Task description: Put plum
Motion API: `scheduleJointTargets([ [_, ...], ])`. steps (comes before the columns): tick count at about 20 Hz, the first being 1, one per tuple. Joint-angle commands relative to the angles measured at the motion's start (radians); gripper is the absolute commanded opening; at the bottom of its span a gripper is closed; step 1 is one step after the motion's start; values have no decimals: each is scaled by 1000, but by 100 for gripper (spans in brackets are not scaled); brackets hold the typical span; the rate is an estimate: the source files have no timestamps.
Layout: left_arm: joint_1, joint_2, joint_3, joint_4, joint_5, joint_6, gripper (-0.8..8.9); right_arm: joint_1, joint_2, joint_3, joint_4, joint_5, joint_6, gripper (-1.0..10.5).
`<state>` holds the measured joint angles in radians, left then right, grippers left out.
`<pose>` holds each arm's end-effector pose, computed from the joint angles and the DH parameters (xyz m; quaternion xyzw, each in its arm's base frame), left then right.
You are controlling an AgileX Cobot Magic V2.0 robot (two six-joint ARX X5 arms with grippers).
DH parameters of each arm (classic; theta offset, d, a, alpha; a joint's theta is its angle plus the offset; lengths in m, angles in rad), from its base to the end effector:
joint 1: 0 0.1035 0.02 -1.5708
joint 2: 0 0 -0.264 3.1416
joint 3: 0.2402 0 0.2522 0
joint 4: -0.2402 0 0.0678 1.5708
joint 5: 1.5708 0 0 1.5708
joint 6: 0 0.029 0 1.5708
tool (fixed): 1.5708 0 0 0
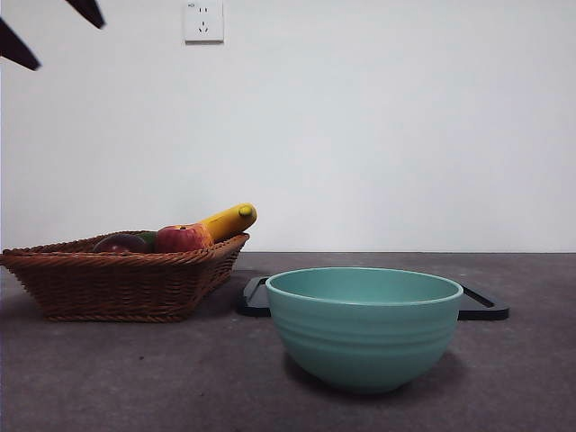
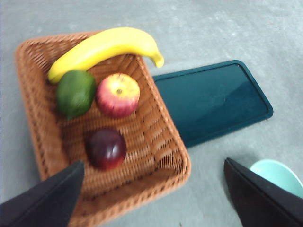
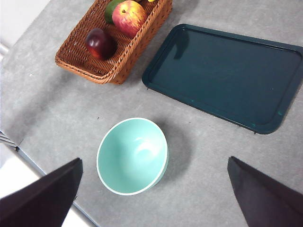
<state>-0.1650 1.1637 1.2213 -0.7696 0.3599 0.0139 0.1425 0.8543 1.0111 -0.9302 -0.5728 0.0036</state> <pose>0.2237 -0.0476 0.3579 -0.0276 0.3452 -0.2456 0.9054 0.1415 0.0362 0.3357 0.0821 0.3690 0.3236 0.8674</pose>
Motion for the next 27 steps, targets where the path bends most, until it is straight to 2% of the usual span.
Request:
scheduleJointTargets([
  [1, -25, 97, 76, 6, -44, 22, 466, 2, 8, 19, 9, -3, -3, 491],
  [13, -72, 470, 115, 96, -158, 64, 467, 2, 8, 19, 9, -3, -3, 491],
  [27, -80, 657, 115, 115, -199, 84, 467, 2, 8, 19, 9, -3, -3, 491],
])
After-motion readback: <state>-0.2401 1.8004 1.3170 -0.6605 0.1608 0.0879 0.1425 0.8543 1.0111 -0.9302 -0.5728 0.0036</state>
